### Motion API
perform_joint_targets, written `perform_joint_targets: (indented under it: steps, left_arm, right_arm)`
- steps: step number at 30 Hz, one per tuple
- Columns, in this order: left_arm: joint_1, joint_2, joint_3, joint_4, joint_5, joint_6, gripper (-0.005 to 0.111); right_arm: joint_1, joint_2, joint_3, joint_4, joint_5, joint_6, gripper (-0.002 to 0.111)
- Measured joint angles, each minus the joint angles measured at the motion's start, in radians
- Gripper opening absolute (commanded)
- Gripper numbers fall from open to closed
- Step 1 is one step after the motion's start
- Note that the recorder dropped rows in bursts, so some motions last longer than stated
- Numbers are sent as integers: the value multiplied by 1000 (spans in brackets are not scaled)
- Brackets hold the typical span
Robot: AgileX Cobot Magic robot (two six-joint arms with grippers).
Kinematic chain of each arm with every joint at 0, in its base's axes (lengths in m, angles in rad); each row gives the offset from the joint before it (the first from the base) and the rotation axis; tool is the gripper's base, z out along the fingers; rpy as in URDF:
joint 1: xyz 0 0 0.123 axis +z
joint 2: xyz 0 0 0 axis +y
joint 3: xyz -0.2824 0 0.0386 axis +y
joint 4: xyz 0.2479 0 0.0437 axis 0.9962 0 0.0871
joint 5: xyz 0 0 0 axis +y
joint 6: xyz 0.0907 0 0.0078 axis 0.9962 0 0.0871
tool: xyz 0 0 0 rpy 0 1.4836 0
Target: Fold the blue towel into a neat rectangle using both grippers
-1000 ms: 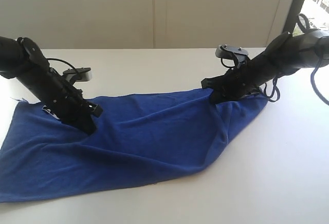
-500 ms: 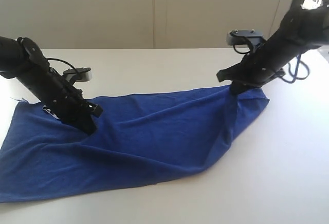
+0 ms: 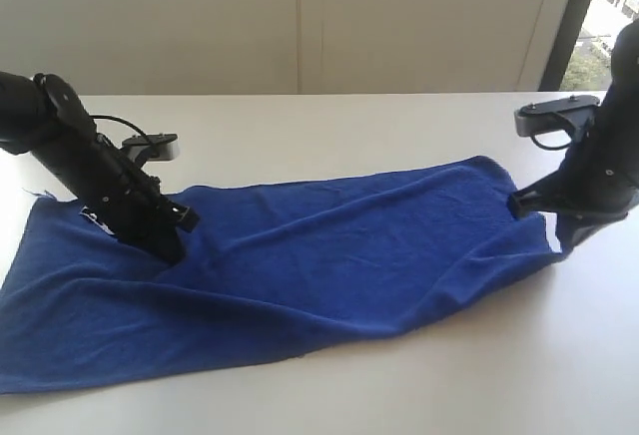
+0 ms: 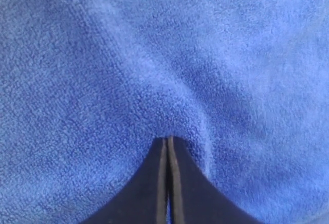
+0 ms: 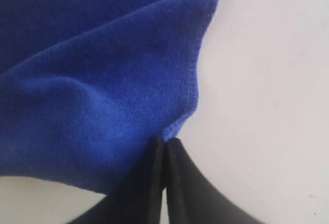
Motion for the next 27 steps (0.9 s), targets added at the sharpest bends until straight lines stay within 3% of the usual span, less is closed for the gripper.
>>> perform_joint_targets:
  steps: [15,17,23,27]
  left_arm:
    - [-2,-83,10,25,57,19,0]
    - [-2,-94,10,25,60,19,0]
    - [-2,-102,10,25,118,23,0]
    - [-2,-107,10,29,129,23,0]
  right_arm:
    - [-1,-46,248,-240,-35,151,2]
    - [-1,-46,261,-240,-68,154,11]
    - [-1,-48,263,-273,-126,159,57]
    - [-1,-85,260,-349,-129,233,59]
